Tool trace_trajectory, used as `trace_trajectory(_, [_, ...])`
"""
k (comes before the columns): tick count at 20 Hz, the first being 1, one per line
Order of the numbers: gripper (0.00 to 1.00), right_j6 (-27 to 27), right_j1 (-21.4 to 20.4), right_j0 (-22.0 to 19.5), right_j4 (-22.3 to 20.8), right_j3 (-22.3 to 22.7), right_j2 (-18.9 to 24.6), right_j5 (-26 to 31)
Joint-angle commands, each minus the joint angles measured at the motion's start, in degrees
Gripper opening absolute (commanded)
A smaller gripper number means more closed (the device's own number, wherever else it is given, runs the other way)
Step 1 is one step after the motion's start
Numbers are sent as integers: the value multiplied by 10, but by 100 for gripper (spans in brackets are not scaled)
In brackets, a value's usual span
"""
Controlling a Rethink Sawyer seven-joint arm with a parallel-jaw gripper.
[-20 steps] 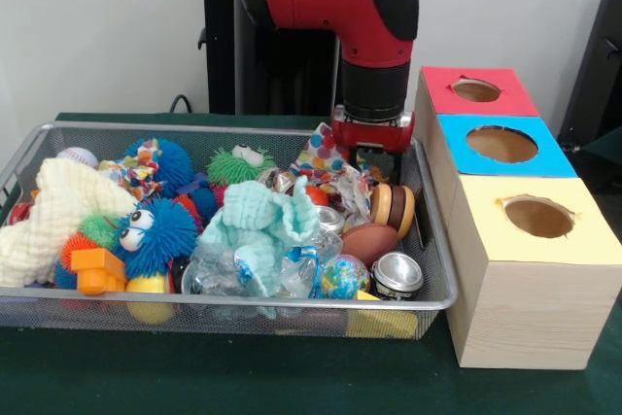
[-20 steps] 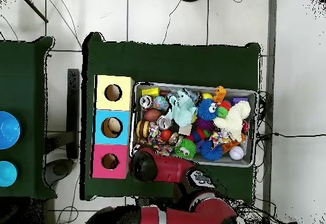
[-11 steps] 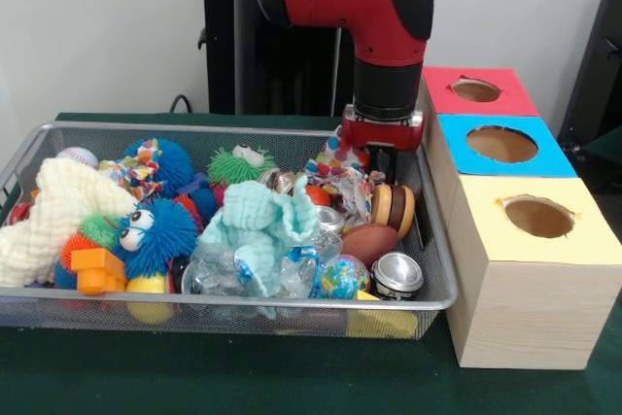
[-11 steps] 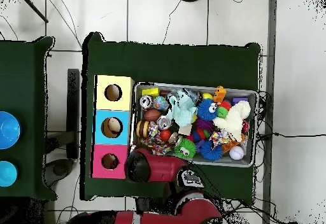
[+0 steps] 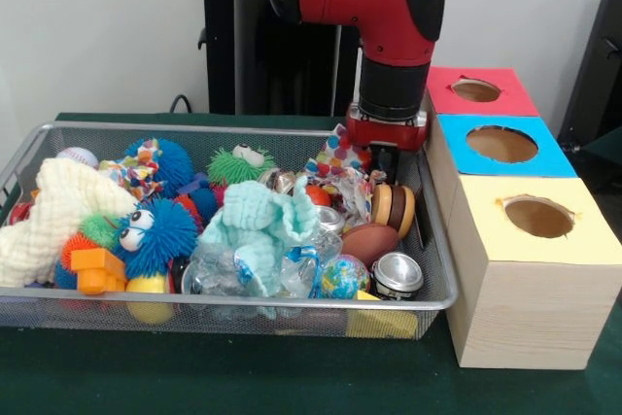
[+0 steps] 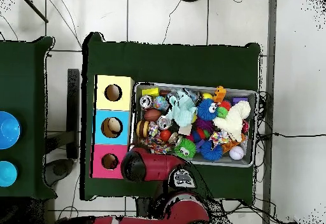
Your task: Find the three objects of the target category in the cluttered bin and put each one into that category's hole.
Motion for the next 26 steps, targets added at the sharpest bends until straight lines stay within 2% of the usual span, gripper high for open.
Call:
trace_trajectory(1, [0,57,31,23,-4,-35,15,24])
trace_trajectory(4, [0,35,-18,9,-25,-20,7,44])
trace_trajectory(10, [0,21,-68,-18,-43,5,26,73])
trace_trajectory(16, [0,14,-69,-43,-52,-13,56,83])
trace_trajectory(26, [0,-32,-45,-70,-104,-60,57,103])
